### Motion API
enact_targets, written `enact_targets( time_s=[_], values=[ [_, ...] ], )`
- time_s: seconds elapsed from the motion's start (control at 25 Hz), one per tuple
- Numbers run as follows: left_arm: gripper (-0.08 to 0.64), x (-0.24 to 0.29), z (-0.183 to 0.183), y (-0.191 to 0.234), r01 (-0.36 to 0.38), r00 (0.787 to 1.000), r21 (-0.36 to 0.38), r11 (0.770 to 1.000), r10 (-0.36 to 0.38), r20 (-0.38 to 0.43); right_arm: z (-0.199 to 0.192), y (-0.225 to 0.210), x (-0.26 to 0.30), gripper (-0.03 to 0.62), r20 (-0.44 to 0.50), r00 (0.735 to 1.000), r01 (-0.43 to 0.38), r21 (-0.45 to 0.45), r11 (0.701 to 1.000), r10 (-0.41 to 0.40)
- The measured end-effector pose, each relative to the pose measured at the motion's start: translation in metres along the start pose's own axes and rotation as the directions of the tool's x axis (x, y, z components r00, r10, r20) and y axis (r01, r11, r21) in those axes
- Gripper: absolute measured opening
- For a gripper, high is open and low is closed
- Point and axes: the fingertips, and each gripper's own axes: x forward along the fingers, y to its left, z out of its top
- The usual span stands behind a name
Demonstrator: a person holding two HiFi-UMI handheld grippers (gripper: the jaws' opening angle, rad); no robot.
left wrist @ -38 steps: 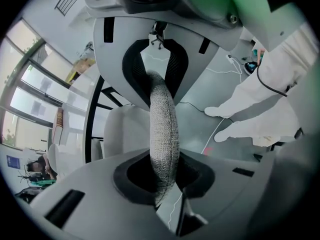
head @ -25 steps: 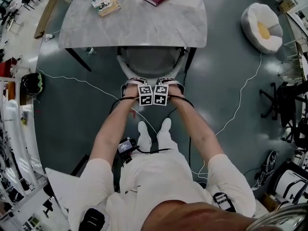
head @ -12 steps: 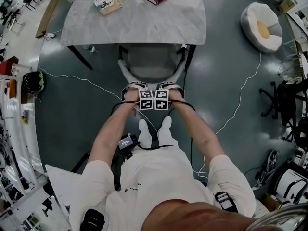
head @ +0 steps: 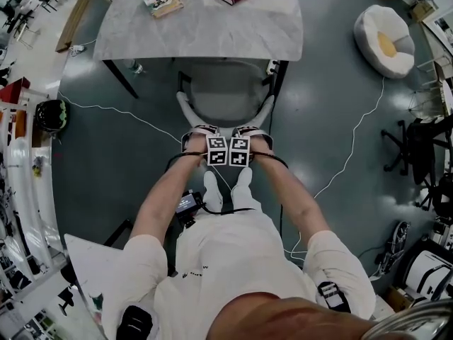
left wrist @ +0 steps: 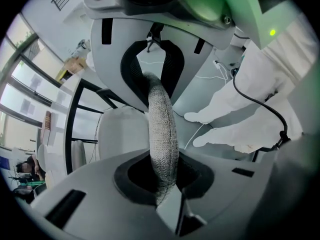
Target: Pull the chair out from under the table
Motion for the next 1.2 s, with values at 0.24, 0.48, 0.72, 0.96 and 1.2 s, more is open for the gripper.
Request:
enact_targets(
  time_s=[0.24, 0.48, 0.72, 0.96, 1.2],
  values=[
    [0.064, -0.003, 0.005, -0.025, 0.0, 1.0, -0.009, 1.0, 0.0, 0.005, 0.003, 0.025, -0.003, 0.069, -0.002, 1.0, -0.012, 0.001, 1.0, 0.013],
    [0.066, -0.008, 0.01, -0.049, 0.02, 1.0, -0.021, 1.0, -0.02, 0.013, 0.006, 0.05, -0.009, 0.069, -0.013, 0.999, -0.031, -0.007, 1.0, 0.03],
    [0.066, -0.01, 0.012, -0.072, 0.036, 0.999, -0.025, 0.999, -0.035, 0.018, 0.012, 0.072, -0.011, 0.069, -0.006, 0.999, -0.035, -0.013, 0.999, 0.035],
    [0.066, -0.015, 0.02, -0.097, 0.052, 0.998, -0.031, 0.998, -0.052, 0.024, 0.012, 0.097, -0.016, 0.071, -0.008, 0.999, -0.044, -0.024, 0.999, 0.044],
    [0.066, -0.02, 0.024, -0.113, 0.063, 0.998, -0.029, 0.998, -0.062, 0.034, 0.014, 0.112, -0.021, 0.071, -0.012, 0.998, -0.057, -0.026, 0.998, 0.057]
  ],
)
